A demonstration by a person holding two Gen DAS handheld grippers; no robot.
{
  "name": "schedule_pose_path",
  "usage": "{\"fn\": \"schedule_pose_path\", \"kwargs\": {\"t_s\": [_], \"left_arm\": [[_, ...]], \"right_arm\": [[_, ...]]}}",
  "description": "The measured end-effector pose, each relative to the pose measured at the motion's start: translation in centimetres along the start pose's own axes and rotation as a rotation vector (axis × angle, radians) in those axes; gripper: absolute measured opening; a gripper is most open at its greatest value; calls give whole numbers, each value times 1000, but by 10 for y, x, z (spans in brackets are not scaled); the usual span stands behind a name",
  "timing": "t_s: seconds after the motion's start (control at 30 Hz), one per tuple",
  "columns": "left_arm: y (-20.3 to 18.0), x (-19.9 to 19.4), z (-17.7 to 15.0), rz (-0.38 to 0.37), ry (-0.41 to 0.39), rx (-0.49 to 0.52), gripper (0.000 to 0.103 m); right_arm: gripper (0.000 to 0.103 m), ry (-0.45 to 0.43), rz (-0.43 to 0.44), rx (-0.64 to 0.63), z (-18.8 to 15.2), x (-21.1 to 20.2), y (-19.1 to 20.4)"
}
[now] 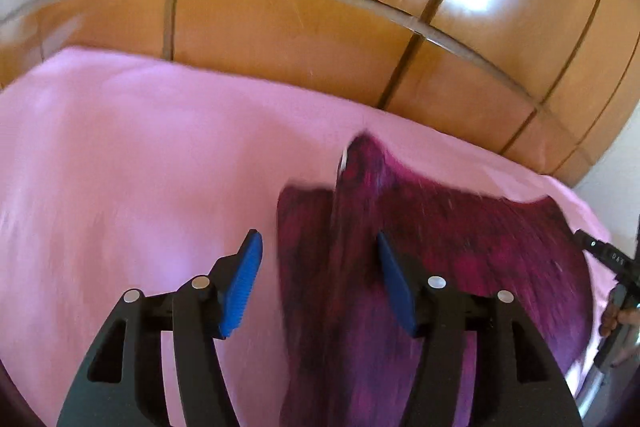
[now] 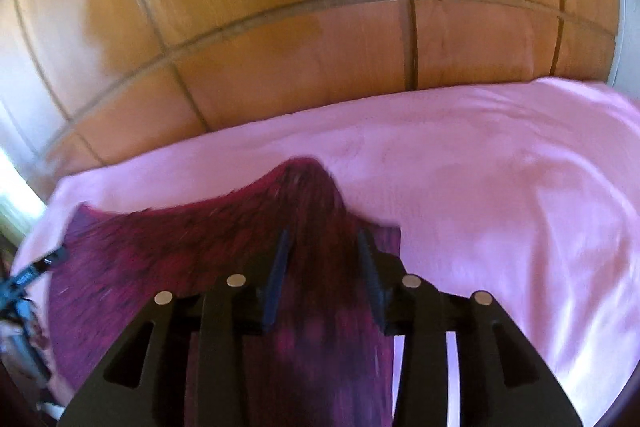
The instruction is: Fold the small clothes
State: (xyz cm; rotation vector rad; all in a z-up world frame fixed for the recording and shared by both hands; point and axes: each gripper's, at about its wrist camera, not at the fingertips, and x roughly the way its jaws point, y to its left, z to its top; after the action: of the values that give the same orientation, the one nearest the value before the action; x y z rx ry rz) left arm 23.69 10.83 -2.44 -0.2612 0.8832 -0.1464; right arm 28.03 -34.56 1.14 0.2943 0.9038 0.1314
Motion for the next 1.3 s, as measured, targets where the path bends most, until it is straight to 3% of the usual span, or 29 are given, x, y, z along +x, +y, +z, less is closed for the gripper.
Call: {"fn": "schedule_pose_path", "kwargs": {"t_s": [0.13, 0.33, 0.37, 0.4, 0.43, 0.47, 0.57, 0.67, 0.87, 0.93, 1.03, 1.07, 1.13, 1.2, 1.3], "left_arm": [[21, -39, -53, -131, 4, -52, 57], [22, -55, -113, -247, 47, -92, 57], [20, -54, -119, -277, 60, -111, 57], [18, -51, -123, -286, 73, -121, 57], [16, -49, -125, -297, 86, -124, 44], [13, -47, -125, -305, 94, -114, 29], [14, -53, -119, -294, 87, -119, 13], [17, -71, -113, -319, 66, -131, 9], [15, -103, -112, -344, 84, -133, 9], [17, -103, -122, -341, 118, -145, 9], [14, -92, -136, -278, 164, -134, 14], [15, -93, -136, -248, 152, -143, 19], [17, -99, -131, -238, 108, -163, 19], [11, -116, -118, -219, 22, -118, 19], [-4, -126, -106, -250, -37, -57, 19]], "right_arm": [[43, 5, 96, 33, -47, -46, -19], [43, 82, 139, 46, -111, -76, -27], [41, 92, 135, 45, -119, -75, -27], [32, 94, 123, 42, -125, -74, -28], [19, 95, 113, 45, -127, -72, -28], [16, 102, 107, 60, -127, -70, -29], [11, 85, 113, 71, -119, -81, -26], [10, 56, 143, 69, -114, -109, -24], [10, 72, 193, 67, -127, -156, -20], [10, 106, 178, 78, -139, -155, -26], [10, 164, 148, 101, -155, -139, -35], [12, 173, 127, 92, -157, -133, -35], [19, 176, 132, 82, -153, -130, -32], [22, 126, 84, 34, -141, -141, -24], [24, 44, 46, -27, -125, -154, -8]]}}
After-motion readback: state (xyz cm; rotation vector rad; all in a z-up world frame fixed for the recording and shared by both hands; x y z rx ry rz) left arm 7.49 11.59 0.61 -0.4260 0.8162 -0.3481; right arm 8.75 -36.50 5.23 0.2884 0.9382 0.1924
